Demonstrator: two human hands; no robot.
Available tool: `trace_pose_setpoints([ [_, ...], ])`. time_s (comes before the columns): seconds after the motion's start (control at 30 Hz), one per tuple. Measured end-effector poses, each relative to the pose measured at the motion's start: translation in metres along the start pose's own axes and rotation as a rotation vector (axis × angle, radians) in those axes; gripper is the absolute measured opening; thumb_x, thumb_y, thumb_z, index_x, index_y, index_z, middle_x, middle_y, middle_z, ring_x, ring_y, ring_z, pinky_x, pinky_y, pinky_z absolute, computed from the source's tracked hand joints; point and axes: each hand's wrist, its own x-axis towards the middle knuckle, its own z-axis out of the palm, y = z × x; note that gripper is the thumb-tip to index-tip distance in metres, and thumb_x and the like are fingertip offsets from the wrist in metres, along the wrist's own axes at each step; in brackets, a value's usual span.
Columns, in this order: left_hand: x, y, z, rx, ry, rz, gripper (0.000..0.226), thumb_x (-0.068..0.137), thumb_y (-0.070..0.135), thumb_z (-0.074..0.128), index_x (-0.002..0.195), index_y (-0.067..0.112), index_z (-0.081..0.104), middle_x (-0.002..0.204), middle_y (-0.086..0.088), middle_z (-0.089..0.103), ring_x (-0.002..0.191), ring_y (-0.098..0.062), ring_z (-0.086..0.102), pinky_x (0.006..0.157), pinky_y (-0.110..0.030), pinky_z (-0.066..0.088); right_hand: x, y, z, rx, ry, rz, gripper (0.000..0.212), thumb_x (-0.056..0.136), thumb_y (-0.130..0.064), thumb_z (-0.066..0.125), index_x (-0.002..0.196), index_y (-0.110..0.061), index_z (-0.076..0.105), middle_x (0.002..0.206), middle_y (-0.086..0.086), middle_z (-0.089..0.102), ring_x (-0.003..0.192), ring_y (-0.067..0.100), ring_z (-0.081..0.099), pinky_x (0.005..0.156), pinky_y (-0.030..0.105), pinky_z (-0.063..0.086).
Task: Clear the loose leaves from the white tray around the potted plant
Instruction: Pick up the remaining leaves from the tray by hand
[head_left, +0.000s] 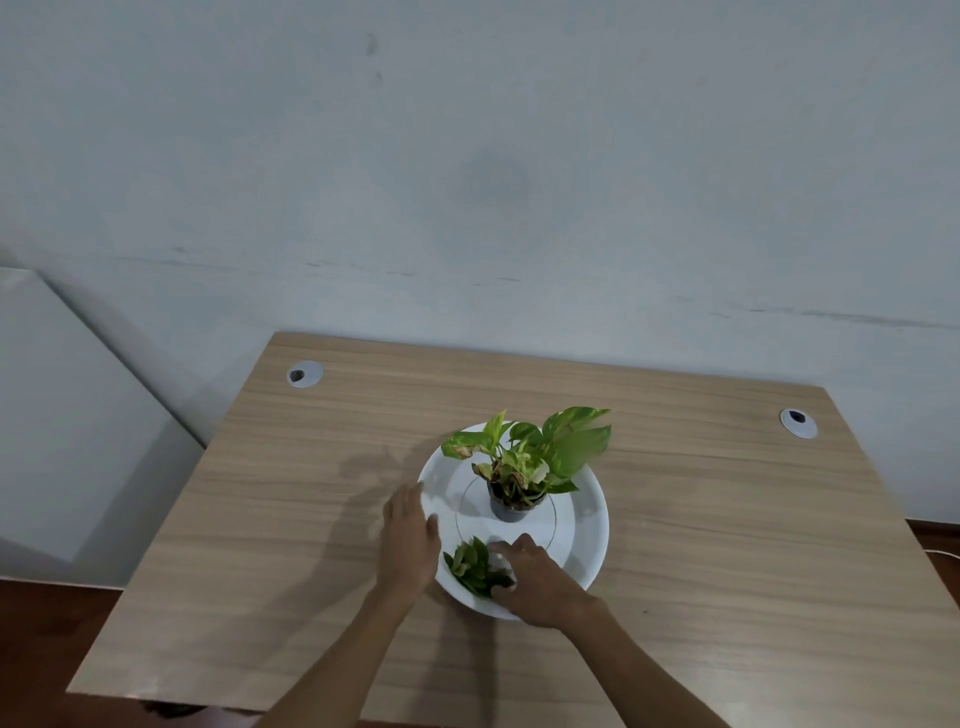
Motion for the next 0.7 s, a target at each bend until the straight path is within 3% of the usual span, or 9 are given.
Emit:
trace_pose_setpoints([
  [0.07,0.002,0.0,0.0,-0.172,-0.005,-0.205,0.041,0.091,0.009,0.052,0.132,0.011,0.044,0.129,-0.013,0.053,0.117,-0.03,0.052,0.092,-0.041,0.047,0.002,-0.001,-0.001,-0.061,-0.037,-0.074,0.067,0.087,-0.027,0.056,0.147,-0.031,0.028,0.133,0.01,0.037,0.121,0.031,0.041,0.094,0.044,0.046],
  [0.13,0.002,-0.002,0.001,-0.235,-0.05,-0.252,0.037,0.088,0.005,0.052,0.125,0.011,0.05,0.117,-0.011,0.063,0.105,-0.03,0.06,0.081,-0.036,0.048,0.006,-0.003,-0.007,-0.154,-0.054,-0.161,0.071,0.087,-0.021,0.059,0.148,-0.033,0.025,0.141,0.005,0.033,0.123,0.028,0.038,0.089,0.045,0.048],
  [0.23,0.004,-0.008,0.002,-0.273,-0.037,-0.273,0.031,0.084,0.002,0.055,0.113,0.009,0.059,0.108,-0.011,0.068,0.096,-0.029,0.063,0.08,-0.036,0.051,0.014,-0.003,-0.016,-0.402,-0.023,-0.326,0.076,0.085,-0.011,0.064,0.148,-0.028,0.026,0.153,0.007,0.027,0.134,0.031,0.032,0.096,0.047,0.044],
  [0.43,0.005,-0.011,0.007,-0.308,-0.008,-0.289,0.031,0.08,0.002,0.056,0.109,0.009,0.063,0.104,-0.009,0.071,0.095,-0.028,0.065,0.079,-0.034,0.051,0.037,-0.004,-0.018,-0.758,-0.161,-0.511,0.107,0.073,-0.003,0.076,0.153,-0.016,0.007,0.162,0.012,0.001,0.148,0.033,0.006,0.116,0.051,0.023],
  [0.6,0.007,-0.012,0.012,-0.306,-0.01,-0.319,0.033,0.083,0.002,0.052,0.115,0.009,0.058,0.11,-0.01,0.067,0.098,-0.028,0.062,0.078,-0.03,0.045,0.049,-0.014,-0.012,-0.894,-0.239,-0.608,0.103,0.078,-0.009,0.074,0.152,-0.007,0.004,0.161,0.015,0.003,0.148,0.034,0.004,0.118,0.046,0.014],
  [0.7,0.007,-0.01,0.013,-0.307,-0.009,-0.336,0.033,0.084,0.001,0.05,0.116,0.007,0.054,0.111,-0.012,0.065,0.101,-0.03,0.06,0.077,-0.03,0.043,0.049,-0.007,-0.003,-0.893,-0.197,-0.725,0.087,0.076,-0.005,0.074,0.148,0.0,0.024,0.156,0.02,0.025,0.143,0.037,0.024,0.113,0.047,0.032],
])
